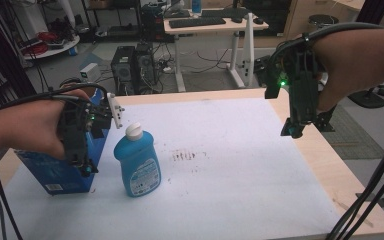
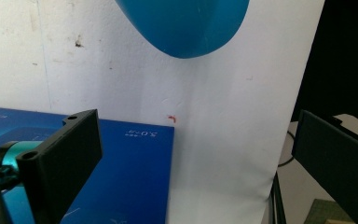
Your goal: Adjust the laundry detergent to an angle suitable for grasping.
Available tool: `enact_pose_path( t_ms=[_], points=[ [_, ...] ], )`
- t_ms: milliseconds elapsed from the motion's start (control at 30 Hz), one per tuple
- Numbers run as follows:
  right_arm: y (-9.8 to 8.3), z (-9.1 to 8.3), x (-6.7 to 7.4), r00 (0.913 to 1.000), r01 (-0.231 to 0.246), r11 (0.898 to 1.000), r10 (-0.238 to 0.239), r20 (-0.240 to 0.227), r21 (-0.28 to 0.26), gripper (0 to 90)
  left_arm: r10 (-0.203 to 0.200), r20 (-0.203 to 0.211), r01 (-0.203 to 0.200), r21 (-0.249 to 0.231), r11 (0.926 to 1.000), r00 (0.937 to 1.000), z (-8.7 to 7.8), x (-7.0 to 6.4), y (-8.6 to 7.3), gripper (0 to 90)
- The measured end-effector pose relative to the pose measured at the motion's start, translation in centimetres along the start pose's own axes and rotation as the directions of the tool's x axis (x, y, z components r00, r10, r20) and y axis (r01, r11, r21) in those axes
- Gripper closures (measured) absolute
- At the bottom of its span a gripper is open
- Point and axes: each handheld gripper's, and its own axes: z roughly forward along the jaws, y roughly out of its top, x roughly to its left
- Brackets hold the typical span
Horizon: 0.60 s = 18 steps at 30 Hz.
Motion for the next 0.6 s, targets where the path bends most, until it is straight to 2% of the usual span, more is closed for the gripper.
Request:
enact_pose_path(
  t_ms=[133, 333, 600],
  points=[
    [-0.03, -0.02, -0.16, 1.0, -0.005, 1.0, 0.005, 0.003, 0.011, 2.4, -0.004, -0.001, 0.004, -0.003, 1.0, 1.0, -0.04, 0.1, -0.05, 1.7],
    [0.08, 0.06, -0.32, 0.9999, 0.016, 1.0, -0.016, 0.006, 0.0, 2.4, -0.013, -0.003, 0.013, 0.013, 0.9998, 0.9999, -0.32, 0.31, -0.04, 1.7],
    [0.16, 0.16, -0.16, 0.9997, 0.023, 1.0, -0.023, 0.01, 0.005, 2.4, -0.009, -0.002, 0.009, 0.004, 0.9999, 1.0, -0.55, 0.49, 0.21, 1.7]
  ],
)
